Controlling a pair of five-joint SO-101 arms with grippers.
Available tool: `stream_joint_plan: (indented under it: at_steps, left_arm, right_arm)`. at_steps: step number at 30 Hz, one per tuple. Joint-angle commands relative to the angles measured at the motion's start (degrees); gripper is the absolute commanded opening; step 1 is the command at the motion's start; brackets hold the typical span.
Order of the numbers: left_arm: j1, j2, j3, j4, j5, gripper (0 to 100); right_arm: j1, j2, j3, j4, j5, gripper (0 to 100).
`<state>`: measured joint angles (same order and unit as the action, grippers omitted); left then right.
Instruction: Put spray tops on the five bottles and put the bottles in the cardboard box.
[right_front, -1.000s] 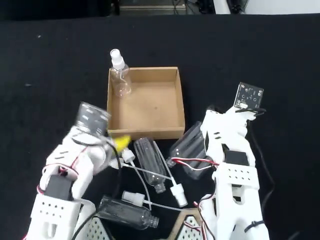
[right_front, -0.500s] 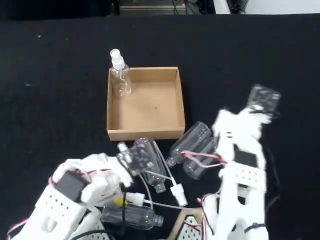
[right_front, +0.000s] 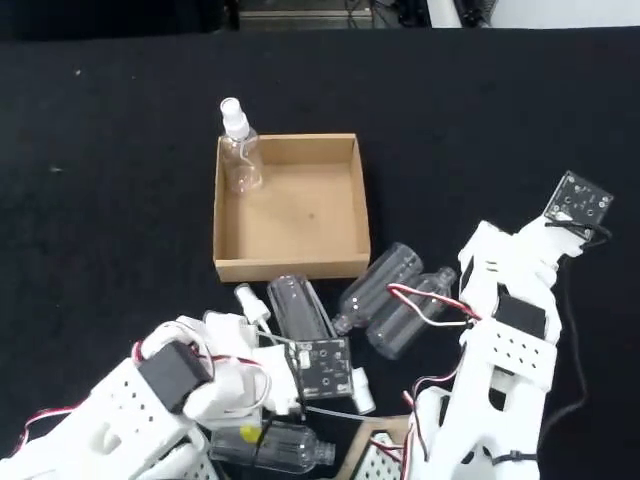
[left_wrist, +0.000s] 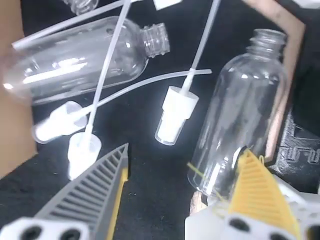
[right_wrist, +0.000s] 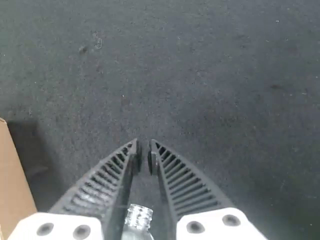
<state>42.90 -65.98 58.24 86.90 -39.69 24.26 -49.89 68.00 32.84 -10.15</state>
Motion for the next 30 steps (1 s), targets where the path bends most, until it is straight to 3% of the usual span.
stream_joint_plan:
  at_steps: [1, 5, 17, 22, 30]
  left_arm:
    - [0.66, 0.35, -9.19, 8.62, -0.70, 31]
    - [0.66, 0.35, -8.92, 9.93, -3.43, 31]
    - [1.98, 0.35, 3.12, 1.23, -4.66, 31]
    - [8.04, 0.35, 4.09, 0.62, -4.40, 31]
    - [8.48, 0.44, 11.30, -8.09, -0.26, 31]
  right_arm:
    - [1.14, -1.54, -4.09, 0.18, -0.53, 2.1]
    - [1.23, -1.54, -4.26, 0.09, -0.53, 2.1]
    - [1.32, -1.54, -4.79, 0.26, -0.53, 2.1]
    - [1.23, -1.54, -4.79, 0.18, -0.53, 2.1]
    - [1.23, -1.54, -4.70, 0.18, -0.53, 2.1]
